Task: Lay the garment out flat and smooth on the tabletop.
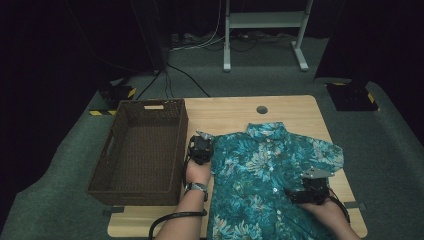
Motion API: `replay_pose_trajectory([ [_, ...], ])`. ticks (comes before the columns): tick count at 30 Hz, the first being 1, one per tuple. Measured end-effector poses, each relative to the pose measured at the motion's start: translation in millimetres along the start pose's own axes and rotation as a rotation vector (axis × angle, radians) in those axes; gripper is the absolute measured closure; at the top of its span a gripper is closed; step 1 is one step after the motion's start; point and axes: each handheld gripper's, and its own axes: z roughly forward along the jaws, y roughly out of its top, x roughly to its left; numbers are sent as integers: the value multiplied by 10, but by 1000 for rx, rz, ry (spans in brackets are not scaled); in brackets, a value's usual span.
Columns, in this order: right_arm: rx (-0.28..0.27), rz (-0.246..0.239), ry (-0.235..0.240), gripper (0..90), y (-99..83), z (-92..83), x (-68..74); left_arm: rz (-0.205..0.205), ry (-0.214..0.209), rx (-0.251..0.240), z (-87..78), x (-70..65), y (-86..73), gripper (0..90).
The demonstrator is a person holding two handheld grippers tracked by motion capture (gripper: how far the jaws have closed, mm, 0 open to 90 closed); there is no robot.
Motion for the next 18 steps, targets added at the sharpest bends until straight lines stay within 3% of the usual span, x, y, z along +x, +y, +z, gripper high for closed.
replay_pose_trajectory([
  [11,-1,-1,2,6,-1,-1,0,60,-47,-22,-57,-271,130,864],
  [18,-1,-2,4,6,-1,-1,-1,102,-79,-10,10,-482,145,864],
])
